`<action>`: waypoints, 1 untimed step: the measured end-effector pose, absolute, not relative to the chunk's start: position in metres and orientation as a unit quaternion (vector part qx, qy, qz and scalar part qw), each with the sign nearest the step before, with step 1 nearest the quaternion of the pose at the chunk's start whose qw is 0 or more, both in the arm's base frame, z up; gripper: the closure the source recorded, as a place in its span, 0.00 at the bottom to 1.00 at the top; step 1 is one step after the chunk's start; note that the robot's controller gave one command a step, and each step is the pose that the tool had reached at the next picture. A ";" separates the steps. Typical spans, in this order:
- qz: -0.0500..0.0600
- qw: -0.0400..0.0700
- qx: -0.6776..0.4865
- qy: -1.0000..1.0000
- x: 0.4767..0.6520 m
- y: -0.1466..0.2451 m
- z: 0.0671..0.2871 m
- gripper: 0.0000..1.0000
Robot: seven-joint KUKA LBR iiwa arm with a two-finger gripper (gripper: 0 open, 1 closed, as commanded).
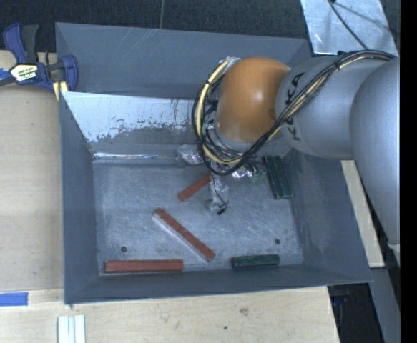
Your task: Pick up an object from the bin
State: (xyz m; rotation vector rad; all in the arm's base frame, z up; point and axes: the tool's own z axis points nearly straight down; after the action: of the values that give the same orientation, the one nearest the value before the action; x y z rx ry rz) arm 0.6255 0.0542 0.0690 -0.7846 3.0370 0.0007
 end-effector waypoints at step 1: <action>0.000 0.004 -0.249 0.969 0.626 0.054 0.071 1.00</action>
Offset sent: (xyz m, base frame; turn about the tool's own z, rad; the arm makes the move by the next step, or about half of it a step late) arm 0.0000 0.0000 0.0000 0.0000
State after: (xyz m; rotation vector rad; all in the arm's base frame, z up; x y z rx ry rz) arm 0.6264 0.0540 0.0714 -0.7797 3.0351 0.0011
